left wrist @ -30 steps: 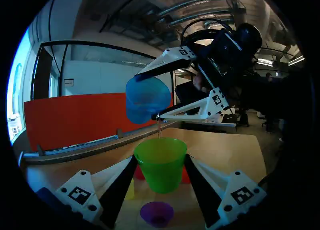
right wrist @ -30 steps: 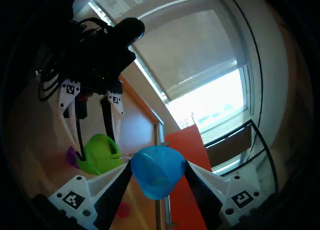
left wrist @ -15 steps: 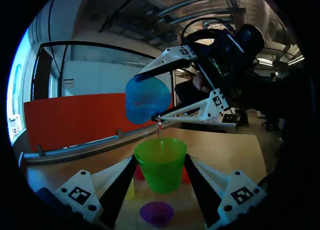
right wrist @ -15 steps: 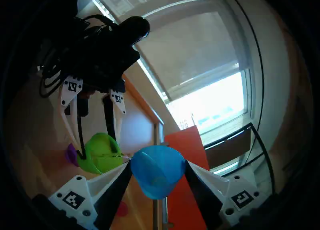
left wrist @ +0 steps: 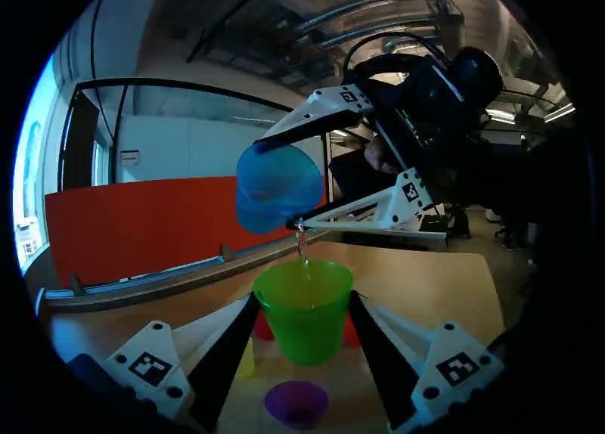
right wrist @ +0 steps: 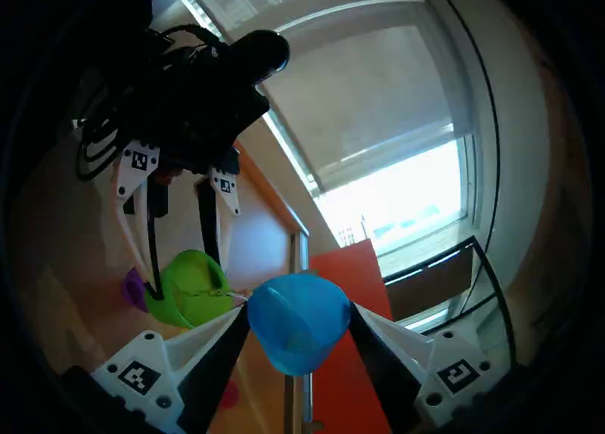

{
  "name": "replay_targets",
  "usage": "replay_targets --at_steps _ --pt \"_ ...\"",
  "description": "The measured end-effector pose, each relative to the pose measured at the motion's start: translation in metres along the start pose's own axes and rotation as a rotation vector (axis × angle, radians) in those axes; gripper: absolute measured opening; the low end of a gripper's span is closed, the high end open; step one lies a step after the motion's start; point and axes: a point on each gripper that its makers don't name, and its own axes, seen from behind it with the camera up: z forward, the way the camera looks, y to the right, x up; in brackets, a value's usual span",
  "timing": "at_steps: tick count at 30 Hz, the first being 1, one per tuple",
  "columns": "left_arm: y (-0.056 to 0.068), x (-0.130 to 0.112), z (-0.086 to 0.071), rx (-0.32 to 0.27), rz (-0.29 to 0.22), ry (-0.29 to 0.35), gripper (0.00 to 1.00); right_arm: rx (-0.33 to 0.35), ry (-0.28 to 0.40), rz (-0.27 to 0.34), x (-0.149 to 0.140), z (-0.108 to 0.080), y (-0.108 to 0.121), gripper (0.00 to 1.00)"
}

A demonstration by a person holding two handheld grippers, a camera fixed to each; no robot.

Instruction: Pour water

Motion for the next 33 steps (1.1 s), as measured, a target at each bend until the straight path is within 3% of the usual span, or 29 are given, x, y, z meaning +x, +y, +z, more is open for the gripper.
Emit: replay_targets --at_steps 33 --pt "-0.0037 -0.0009 -0.0018 0.01 0.003 0.0 0.85 -0.003 0.012 -0.041 0.0054 0.0032 0.0031 0.92"
